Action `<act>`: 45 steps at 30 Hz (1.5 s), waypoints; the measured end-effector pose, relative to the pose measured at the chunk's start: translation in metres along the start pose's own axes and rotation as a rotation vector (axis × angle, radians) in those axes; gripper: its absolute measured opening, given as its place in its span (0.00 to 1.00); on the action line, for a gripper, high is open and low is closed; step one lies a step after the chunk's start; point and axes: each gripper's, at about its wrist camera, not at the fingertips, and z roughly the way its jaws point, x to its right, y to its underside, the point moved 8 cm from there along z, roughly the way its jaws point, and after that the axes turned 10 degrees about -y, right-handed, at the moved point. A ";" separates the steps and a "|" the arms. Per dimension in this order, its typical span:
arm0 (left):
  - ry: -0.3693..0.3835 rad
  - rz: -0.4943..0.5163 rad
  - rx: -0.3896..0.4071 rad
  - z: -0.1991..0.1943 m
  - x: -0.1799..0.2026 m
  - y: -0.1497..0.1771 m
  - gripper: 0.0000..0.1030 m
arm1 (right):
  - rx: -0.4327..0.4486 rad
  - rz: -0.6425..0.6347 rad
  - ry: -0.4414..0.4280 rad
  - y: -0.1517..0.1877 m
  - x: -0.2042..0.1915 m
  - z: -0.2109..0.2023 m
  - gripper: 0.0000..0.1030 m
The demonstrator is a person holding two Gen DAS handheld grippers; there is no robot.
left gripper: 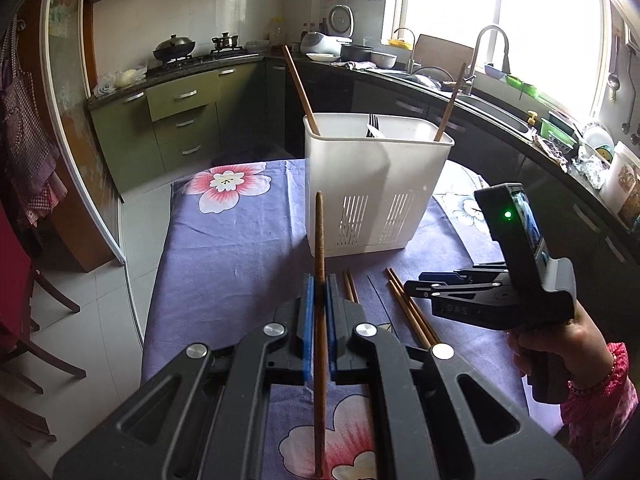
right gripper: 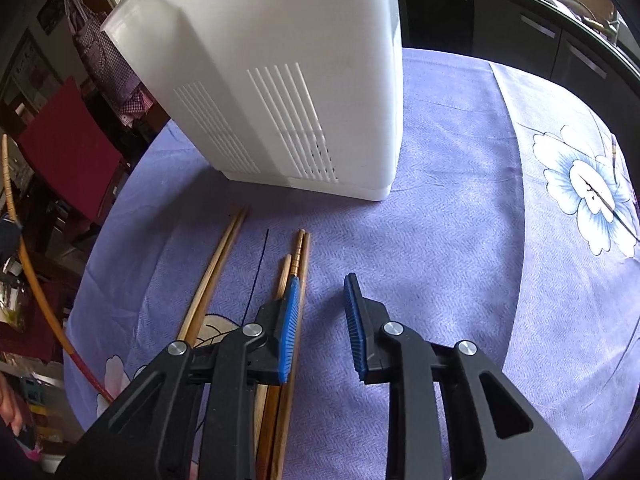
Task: Organize utensils
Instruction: 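Close the right gripper on a wooden chopstick while the left gripper lifts its chopstick upright, then lift both chopsticks upright and hold them above the table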
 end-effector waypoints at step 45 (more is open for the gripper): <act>-0.006 0.009 0.005 -0.008 -0.010 0.002 0.06 | 0.408 -0.120 0.038 0.017 -0.066 -0.184 0.06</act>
